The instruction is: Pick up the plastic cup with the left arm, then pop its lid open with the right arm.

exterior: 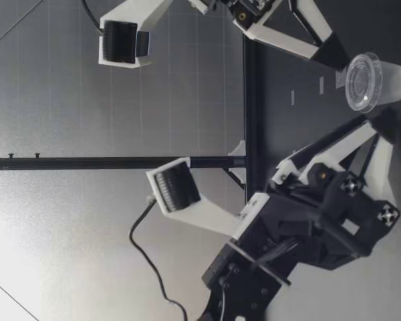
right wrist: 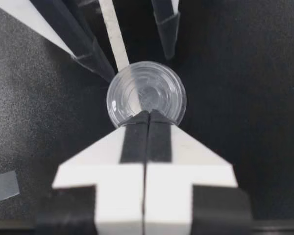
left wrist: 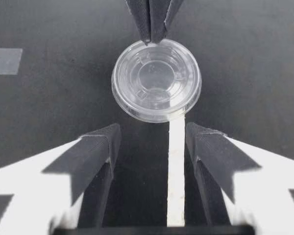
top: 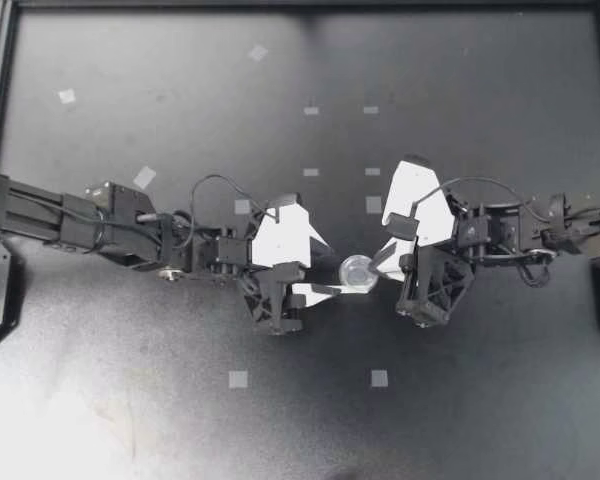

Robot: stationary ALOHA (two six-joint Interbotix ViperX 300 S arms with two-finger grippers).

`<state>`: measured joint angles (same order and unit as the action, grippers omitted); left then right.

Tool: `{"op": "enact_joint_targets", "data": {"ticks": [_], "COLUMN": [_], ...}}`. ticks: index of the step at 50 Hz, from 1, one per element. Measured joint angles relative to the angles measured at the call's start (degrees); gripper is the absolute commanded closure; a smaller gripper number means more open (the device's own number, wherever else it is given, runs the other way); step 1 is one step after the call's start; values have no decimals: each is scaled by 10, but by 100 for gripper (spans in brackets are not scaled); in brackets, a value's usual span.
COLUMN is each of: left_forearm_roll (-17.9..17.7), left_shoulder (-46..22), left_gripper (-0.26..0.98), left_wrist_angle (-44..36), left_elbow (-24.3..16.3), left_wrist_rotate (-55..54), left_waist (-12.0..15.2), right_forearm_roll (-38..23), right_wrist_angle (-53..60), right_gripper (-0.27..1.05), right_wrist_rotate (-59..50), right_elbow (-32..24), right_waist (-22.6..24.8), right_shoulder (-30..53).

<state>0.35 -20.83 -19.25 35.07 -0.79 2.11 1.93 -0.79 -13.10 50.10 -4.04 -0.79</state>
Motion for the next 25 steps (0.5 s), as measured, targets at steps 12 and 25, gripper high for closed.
{"op": "enact_joint_targets", "data": {"ticks": [12, 25], "left_forearm_roll": [0, 0], "left_shoulder": [-7, -18], "left_gripper": [16, 16], "left_wrist_angle": [-3, -14], "left_elbow": [-16, -25], "left_wrist_rotate": [0, -2], "left_waist": [0, 0], "right_forearm_roll": [1, 1], "right_wrist_angle": [2, 2], "right_gripper": [85, 85], "right_wrist_rotate": [0, -1], "right_elbow": [-1, 4], "right_waist": [0, 0], "right_shoulder": [9, 18]}}
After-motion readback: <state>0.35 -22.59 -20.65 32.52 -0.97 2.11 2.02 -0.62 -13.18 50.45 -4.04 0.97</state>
